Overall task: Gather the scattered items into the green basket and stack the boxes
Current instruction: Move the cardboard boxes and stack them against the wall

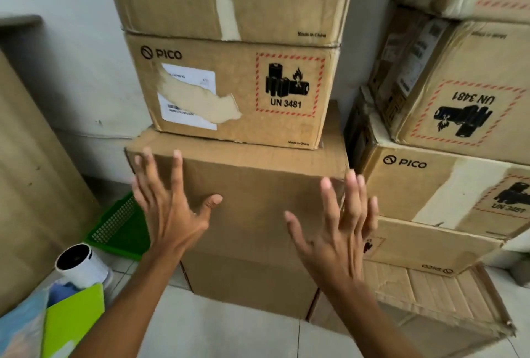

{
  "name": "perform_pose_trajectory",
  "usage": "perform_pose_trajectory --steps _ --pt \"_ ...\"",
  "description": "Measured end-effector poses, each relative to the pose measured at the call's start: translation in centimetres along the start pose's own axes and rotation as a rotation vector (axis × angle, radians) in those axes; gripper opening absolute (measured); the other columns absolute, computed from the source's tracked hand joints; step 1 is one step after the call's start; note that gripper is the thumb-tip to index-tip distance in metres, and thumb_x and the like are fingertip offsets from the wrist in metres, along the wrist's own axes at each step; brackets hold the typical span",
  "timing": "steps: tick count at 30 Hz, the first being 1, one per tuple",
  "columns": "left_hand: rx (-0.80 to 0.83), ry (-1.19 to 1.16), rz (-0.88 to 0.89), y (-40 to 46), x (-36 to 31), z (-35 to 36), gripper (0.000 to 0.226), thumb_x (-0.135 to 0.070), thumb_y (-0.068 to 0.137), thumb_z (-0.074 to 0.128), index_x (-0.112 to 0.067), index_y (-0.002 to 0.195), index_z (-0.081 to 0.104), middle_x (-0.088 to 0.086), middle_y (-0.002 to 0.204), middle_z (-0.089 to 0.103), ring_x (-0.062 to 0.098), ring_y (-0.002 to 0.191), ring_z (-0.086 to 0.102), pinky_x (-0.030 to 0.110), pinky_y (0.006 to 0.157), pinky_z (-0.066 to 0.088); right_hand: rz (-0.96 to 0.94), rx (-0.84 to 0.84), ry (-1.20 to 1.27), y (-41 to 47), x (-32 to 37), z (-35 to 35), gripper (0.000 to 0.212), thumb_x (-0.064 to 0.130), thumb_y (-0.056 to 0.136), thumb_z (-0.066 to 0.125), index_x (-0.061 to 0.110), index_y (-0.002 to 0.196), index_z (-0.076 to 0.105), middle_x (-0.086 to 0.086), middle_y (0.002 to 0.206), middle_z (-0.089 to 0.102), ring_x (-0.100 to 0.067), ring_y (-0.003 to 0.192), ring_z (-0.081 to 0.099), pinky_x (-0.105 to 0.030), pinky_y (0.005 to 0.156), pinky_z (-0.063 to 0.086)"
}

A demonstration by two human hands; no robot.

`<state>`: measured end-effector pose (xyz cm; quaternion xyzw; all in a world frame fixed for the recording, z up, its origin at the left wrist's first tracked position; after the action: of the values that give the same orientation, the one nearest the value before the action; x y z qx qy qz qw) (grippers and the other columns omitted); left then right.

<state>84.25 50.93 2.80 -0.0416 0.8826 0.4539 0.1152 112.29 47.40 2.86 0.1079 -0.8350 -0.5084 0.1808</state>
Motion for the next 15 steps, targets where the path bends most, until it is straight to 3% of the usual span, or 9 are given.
perform_pose_trajectory --steps 4,9,13,15 --pt "0.106 0.016 -0.021 1.0 -0.5 0.3 0.105 -0.083 0.075 0.034 -0.019 0.155 0.011 0.023 0.16 -0.002 0.045 0.146 -0.006 0.064 0.115 0.009 0.012 0.151 -0.084 4.5 -0.7 1.4 0.094 0.071 0.086 0.059 0.025 0.157 0.019 -0.006 0.161 0.018 -0.027 0.153 0.009 -0.056 0.12 0.016" --pt "0.198 0.074 -0.031 1.0 -0.7 -0.4 0.102 -0.081 0.076 0.035 -0.02 0.155 0.014 0.024 0.159 0.001 0.046 0.146 -0.003 0.067 0.112 0.017 0.051 0.146 -0.089 4.7 -0.9 1.3 0.083 0.073 0.082 0.058 0.025 0.146 0.037 -0.008 0.144 0.034 -0.033 0.145 0.028 -0.055 0.117 0.023" --pt "0.347 0.127 -0.072 0.8 -1.3 -2.2 0.104 -0.086 0.076 0.025 -0.024 0.156 -0.001 0.02 0.161 -0.01 0.045 0.146 -0.005 0.063 0.114 0.014 0.104 0.324 -0.095 4.7 -0.2 0.1 0.082 0.076 0.085 0.042 0.026 0.149 0.036 -0.009 0.149 0.036 -0.031 0.147 0.025 -0.056 0.116 0.022" --pt "0.396 0.15 -0.081 0.8 -1.8 -3.6 0.105 -0.088 0.077 0.025 -0.024 0.155 -0.004 0.016 0.161 -0.015 0.041 0.148 -0.002 0.06 0.116 0.014 0.14 0.458 -0.091 4.5 -0.1 -0.7 0.088 0.083 0.084 0.027 0.031 0.155 0.024 -0.008 0.158 0.027 -0.028 0.151 0.016 -0.054 0.12 0.015"
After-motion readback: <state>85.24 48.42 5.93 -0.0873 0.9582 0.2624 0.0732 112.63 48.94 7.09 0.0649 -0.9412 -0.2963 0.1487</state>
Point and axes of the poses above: each hand's wrist, its own y-axis towards the middle knuckle, its own z-axis out of the palm, x = y × z, the point moved 5 cm from there along y, towards the middle knuckle
